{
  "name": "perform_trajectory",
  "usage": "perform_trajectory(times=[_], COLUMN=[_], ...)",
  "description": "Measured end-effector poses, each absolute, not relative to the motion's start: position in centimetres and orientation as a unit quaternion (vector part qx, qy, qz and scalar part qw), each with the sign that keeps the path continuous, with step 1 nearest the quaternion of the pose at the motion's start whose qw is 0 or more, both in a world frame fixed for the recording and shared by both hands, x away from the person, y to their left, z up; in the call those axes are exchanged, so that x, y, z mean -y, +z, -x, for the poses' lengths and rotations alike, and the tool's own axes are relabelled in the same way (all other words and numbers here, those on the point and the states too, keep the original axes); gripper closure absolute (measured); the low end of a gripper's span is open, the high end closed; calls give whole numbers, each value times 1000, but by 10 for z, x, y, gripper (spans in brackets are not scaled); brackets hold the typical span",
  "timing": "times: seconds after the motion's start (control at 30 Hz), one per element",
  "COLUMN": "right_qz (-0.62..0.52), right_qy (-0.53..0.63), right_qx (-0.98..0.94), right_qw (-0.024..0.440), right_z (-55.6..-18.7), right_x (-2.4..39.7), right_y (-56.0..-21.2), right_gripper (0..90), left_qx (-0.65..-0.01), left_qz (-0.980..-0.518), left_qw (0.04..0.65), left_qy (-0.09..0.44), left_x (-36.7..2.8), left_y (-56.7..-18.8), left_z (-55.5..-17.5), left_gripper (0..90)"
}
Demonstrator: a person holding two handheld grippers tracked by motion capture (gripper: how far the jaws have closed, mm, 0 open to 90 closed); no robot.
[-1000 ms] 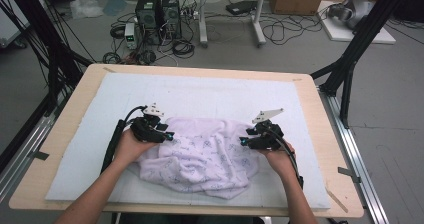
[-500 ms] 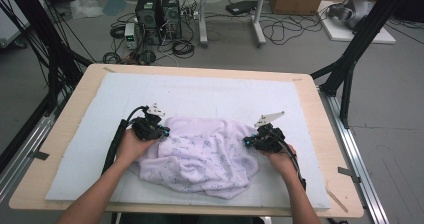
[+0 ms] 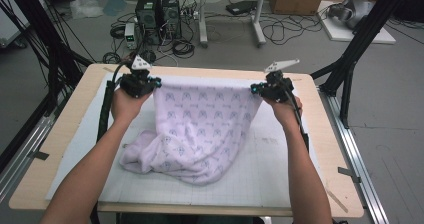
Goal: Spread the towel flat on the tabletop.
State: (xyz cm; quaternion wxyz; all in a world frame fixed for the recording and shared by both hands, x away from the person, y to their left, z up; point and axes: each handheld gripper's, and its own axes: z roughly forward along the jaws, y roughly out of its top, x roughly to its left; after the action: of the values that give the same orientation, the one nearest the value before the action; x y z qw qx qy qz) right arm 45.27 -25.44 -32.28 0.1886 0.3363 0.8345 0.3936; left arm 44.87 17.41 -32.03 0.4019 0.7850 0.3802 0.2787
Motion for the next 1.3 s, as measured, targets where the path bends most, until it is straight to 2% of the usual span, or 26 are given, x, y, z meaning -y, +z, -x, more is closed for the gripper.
perform_trajectory(times=[0.03,0.07,0.13,0.23,0.27,0.37,0.4,0.67,0.8,1.0,1.3], right_qz=[-347,-366,-376,-361,-345,-340,-327,-296,-284,-266,-242], right_qy=[400,404,409,399,396,400,402,430,426,446,441], right_qx=[-825,-816,-814,-830,-838,-842,-846,-846,-853,-850,-863], right_qw=[197,192,167,145,147,129,125,113,94,86,56], right_z=[-459,-466,-469,-460,-449,-438,-423,-378,-354,-320,-283], right_x=[254,254,251,242,237,232,228,225,224,223,211], right_y=[-322,-325,-335,-356,-368,-378,-385,-391,-392,-394,-424], right_gripper=[692,643,571,543,542,522,515,479,423,425,403], left_qx=[-400,-403,-407,-398,-396,-384,-378,-337,-320,-295,-242], left_qz=[-780,-787,-800,-810,-814,-821,-822,-833,-836,-834,-853], left_qw=[390,382,369,377,376,383,389,419,431,454,456], left_qy=[281,268,243,210,196,180,174,133,115,107,79], left_x=[-174,-175,-176,-181,-183,-186,-188,-197,-201,-205,-195], left_y=[-322,-326,-337,-358,-363,-375,-378,-390,-389,-384,-388], left_z=[-456,-459,-460,-451,-448,-433,-425,-380,-359,-331,-286], left_gripper=[774,671,636,608,574,565,545,503,478,449,344])
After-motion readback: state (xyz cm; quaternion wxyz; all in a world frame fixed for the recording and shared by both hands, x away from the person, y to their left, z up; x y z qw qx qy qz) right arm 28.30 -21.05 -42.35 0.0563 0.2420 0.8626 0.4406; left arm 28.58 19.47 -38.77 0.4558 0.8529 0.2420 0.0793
